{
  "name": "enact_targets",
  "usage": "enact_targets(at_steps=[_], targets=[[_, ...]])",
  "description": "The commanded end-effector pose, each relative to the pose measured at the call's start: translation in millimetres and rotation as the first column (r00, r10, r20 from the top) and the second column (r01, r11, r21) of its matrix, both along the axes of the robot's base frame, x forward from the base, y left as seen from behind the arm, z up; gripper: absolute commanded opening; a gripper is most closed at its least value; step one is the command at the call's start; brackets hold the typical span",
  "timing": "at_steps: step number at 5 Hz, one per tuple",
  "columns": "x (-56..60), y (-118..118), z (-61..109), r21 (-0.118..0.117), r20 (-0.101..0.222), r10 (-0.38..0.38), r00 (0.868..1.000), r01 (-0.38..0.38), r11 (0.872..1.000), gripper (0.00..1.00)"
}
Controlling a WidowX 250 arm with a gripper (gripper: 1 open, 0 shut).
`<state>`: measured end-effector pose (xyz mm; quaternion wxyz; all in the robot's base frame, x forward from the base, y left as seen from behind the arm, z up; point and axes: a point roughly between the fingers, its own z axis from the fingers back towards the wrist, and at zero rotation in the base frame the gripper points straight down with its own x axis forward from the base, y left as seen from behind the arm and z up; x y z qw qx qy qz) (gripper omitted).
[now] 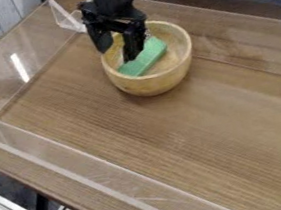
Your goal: Put the green block in the brown bowl
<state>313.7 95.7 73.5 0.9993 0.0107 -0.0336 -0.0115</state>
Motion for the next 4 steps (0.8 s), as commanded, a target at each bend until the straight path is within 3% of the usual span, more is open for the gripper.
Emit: enact_targets(at_steps=[1,2,4], targets=[[14.5,-2,27.9,0.025,0.081,0.01,0.997,-0.012,1.0,1.0],[14.7,4,40.0,0.041,0.11,0.049,0.993,-0.054,0.998,1.0],[17.0,14,46.8,0.073,0.143,0.115,0.983,-0.127,0.989,1.0]])
